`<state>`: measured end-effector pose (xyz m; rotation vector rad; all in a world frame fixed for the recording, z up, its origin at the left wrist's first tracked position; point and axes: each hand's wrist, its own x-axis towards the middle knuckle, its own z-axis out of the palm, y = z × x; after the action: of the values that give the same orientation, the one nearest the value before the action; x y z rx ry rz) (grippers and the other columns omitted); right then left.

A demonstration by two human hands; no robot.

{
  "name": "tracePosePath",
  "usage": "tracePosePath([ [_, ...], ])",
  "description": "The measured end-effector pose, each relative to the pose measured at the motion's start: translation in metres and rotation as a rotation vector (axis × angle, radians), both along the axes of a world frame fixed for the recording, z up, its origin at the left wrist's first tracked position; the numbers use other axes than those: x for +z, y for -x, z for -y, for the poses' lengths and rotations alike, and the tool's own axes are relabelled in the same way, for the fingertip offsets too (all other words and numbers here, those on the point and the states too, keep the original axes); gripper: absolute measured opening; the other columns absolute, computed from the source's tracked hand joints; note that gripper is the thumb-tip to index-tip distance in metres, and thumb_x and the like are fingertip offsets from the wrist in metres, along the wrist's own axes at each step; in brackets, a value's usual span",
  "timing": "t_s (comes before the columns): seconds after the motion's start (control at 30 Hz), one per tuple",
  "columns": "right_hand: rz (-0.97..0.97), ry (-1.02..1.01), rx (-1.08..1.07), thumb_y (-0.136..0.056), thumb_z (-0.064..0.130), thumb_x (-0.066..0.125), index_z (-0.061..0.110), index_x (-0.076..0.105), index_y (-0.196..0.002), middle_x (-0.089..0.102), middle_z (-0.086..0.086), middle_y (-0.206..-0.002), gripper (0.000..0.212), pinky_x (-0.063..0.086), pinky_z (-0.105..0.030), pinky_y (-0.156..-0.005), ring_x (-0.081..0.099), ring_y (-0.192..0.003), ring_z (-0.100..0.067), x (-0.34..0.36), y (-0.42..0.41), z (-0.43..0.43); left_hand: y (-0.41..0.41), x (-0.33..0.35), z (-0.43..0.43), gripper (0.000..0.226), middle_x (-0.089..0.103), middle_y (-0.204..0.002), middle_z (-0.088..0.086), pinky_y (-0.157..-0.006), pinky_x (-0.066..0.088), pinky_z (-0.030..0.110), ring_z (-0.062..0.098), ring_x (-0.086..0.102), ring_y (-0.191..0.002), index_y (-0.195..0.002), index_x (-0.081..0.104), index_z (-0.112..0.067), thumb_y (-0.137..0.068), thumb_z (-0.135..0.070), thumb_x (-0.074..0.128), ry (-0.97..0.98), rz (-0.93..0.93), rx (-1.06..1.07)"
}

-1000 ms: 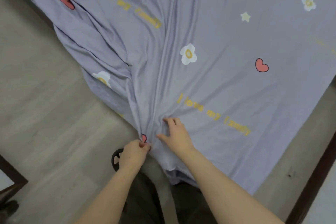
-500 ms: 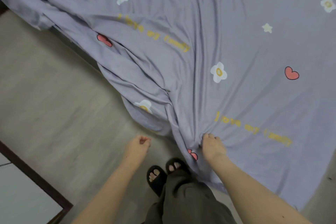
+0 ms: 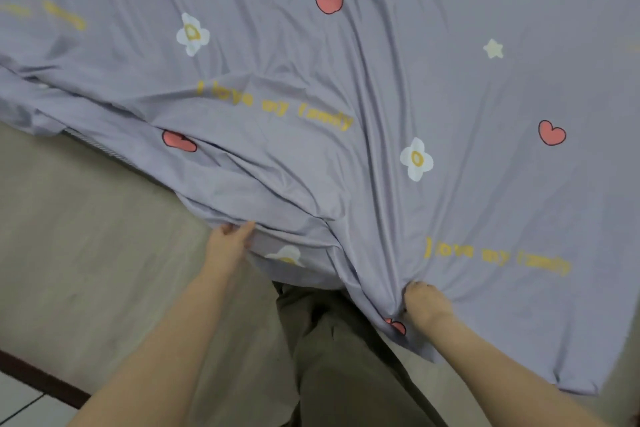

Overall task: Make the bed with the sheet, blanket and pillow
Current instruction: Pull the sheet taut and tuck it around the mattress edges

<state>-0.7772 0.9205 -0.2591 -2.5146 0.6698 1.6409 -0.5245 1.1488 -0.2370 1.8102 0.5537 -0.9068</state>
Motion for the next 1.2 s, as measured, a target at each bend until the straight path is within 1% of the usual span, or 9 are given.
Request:
tracePosePath([
  [0.13, -0.044, -0.102, -0.203, -0.075, 0.054, 0.065, 0.017, 0.055, -0.123, 0.059, -0.005, -0.126, 0.061, 0.046, -0.034, -0.092, 0.058, -0.116, -0.026, 0.018, -0.059, 0.015, -0.046, -0.007, 0.004, 0.031, 0.061, -0.122, 0.01, -0.084, 0.048, 0.036, 0.024, 0.058, -0.105, -0.117, 0.059, -0.007, -0.09, -0.02, 0.064, -0.027, -0.01, 0.083],
  [0.3, 0.557, -0.253, -0.399, -0.084, 0.052, 0.063, 0.013, 0.048, -0.127, 0.051, -0.009, -0.128, 0.06, 0.047, -0.038, -0.09, 0.054, -0.115, -0.028, 0.023, -0.153, 0.0, -0.095, -0.01, 0.004, 0.054, 0.055, -0.134, 0.012, -0.105, 0.043, 0.05, 0.03, 0.054, -0.122, -0.134, 0.049, 0.0, -0.087, -0.02, 0.068, -0.105, 0.003, 0.086],
  [0.4, 0.747, -0.39, -0.341, -0.081, 0.055, 0.066, 0.019, 0.039, -0.141, 0.041, -0.005, -0.136, 0.076, 0.045, -0.041, -0.096, 0.049, -0.119, -0.028, 0.023, -0.208, -0.024, -0.108, -0.004, 0.004, 0.04, 0.062, -0.116, 0.015, -0.098, 0.048, 0.049, 0.031, 0.059, -0.109, -0.12, 0.058, 0.004, -0.087, -0.016, 0.066, -0.12, 0.031, 0.022],
  [0.53, 0.732, -0.465, -0.314, -0.084, 0.054, 0.063, 0.015, 0.039, -0.141, 0.042, -0.007, -0.135, 0.073, 0.043, -0.041, -0.099, 0.048, -0.119, -0.028, 0.012, -0.256, -0.065, -0.111, 0.005, -0.025, 0.024, 0.059, -0.086, 0.015, -0.065, 0.04, 0.035, 0.024, 0.055, -0.081, -0.094, 0.06, 0.004, -0.075, -0.006, 0.069, -0.335, 0.117, -0.422],
  [0.77, 0.883, -0.418, -0.214, -0.086, 0.048, 0.061, 0.018, 0.044, -0.14, 0.04, -0.009, -0.136, 0.064, 0.038, -0.037, -0.104, 0.04, -0.121, -0.028, 0.003, -0.333, -0.118, -0.12, 0.002, -0.086, 0.04, 0.065, -0.095, 0.004, -0.074, 0.043, 0.03, 0.011, 0.055, -0.079, -0.097, 0.058, -0.008, -0.071, -0.027, 0.082, -0.316, -0.214, -0.521],
  [0.87, 0.807, -0.352, -0.091, -0.08, 0.052, 0.063, 0.026, 0.035, -0.143, 0.035, -0.005, -0.139, 0.074, 0.041, -0.043, -0.101, 0.035, -0.124, -0.028, 0.007, -0.367, -0.139, -0.141, 0.003, -0.097, 0.052, 0.064, -0.115, 0.005, -0.092, 0.049, 0.036, 0.018, 0.06, -0.099, -0.119, 0.054, -0.007, -0.079, -0.03, 0.077, -0.17, -0.164, -0.288],
  [0.93, 0.704, -0.281, -0.054, -0.079, 0.051, 0.065, 0.027, 0.029, -0.145, 0.035, -0.006, -0.136, 0.079, 0.043, -0.043, -0.096, 0.036, -0.123, -0.028, 0.009, -0.389, -0.153, -0.168, 0.006, -0.102, 0.052, 0.062, -0.12, 0.004, -0.082, 0.05, 0.029, 0.012, 0.061, -0.094, -0.129, 0.05, -0.009, -0.086, -0.03, 0.07, -0.067, -0.17, -0.076],
  [1.1, 0.462, -0.219, -0.049, -0.092, 0.03, 0.049, 0.013, 0.056, -0.12, 0.058, -0.013, -0.124, 0.033, 0.046, -0.038, -0.093, 0.054, -0.118, -0.031, 0.013, -0.441, -0.182, -0.245, 0.012, -0.127, 0.056, 0.06, -0.129, 0.004, -0.08, 0.047, 0.029, 0.016, 0.066, -0.097, -0.139, 0.042, -0.01, -0.092, -0.034, 0.061, 0.118, -0.203, 0.188],
  [1.2, 0.212, -0.301, 0.065, -0.09, 0.025, 0.052, 0.007, 0.062, -0.112, 0.062, -0.015, -0.121, 0.03, 0.049, -0.034, -0.089, 0.061, -0.111, -0.031, 0.021, -0.479, -0.208, -0.287, 0.015, -0.152, 0.049, 0.062, -0.127, 0.003, -0.09, 0.046, 0.033, 0.015, 0.065, -0.093, -0.137, 0.045, -0.012, -0.094, -0.033, 0.058, 0.146, -0.211, 0.219],
])
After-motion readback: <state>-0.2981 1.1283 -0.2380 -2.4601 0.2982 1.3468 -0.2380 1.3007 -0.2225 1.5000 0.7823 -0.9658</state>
